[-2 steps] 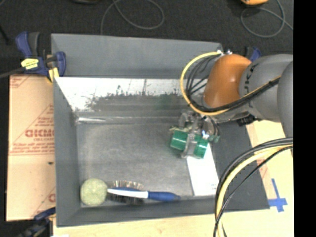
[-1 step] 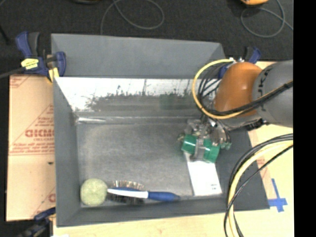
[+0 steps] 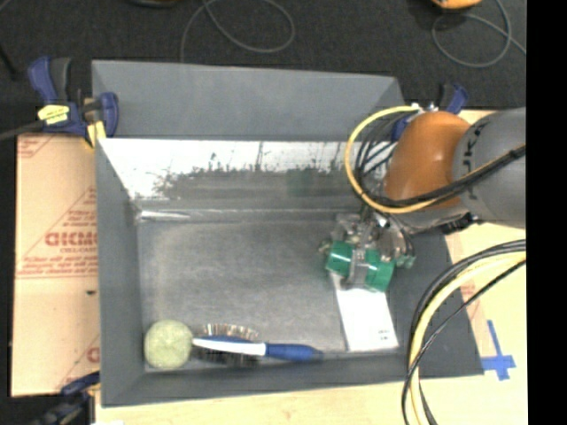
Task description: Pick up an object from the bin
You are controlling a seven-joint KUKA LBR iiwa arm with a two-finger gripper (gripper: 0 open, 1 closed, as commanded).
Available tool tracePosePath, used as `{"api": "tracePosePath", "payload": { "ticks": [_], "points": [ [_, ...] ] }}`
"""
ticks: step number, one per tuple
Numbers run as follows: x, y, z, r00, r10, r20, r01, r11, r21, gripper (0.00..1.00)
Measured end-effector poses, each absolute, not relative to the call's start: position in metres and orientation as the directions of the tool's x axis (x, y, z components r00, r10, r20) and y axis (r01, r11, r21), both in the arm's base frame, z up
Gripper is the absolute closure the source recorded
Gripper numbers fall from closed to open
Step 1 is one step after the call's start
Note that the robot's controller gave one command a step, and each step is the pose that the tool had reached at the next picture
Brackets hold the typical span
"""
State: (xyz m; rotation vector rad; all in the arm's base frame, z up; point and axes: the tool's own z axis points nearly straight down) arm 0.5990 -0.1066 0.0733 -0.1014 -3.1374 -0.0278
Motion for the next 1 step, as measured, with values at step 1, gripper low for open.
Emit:
{"api": "tracePosePath", "payload": {
  "ticks": [1],
  "points": [
    [0.5991, -0.1056, 0.0738, -0.998, 0.062, 0.003, 0.062, 0.998, 0.016, 1.0]
  ]
}}
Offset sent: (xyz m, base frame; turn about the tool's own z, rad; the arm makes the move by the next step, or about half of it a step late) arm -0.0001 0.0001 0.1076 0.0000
